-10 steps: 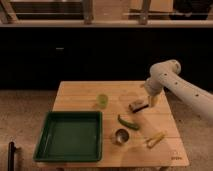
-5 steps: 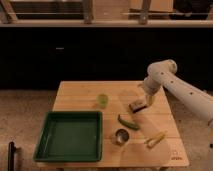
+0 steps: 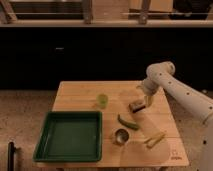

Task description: Wipe tray with eraser

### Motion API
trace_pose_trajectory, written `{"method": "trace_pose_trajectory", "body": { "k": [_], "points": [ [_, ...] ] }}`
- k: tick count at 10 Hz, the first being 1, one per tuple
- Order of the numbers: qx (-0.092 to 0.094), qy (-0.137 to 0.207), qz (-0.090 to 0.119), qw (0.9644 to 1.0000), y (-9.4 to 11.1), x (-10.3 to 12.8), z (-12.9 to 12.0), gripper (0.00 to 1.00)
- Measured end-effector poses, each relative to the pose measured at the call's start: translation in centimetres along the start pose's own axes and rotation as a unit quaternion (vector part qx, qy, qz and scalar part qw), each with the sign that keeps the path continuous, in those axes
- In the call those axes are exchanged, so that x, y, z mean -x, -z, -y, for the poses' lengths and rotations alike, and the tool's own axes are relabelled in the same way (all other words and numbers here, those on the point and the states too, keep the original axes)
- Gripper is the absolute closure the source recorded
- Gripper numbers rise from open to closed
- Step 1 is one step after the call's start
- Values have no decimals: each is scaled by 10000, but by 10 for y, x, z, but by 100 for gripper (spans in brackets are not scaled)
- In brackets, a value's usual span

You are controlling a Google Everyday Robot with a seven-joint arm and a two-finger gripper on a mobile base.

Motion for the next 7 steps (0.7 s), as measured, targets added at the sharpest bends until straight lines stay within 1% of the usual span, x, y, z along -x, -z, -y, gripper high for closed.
{"method": "trace_pose_trajectory", "body": {
  "k": [2,7],
  "points": [
    [17,84,57,9999,-9,-1,-2,20],
    [51,247,189,9995,-23,1,1,20]
  ]
}}
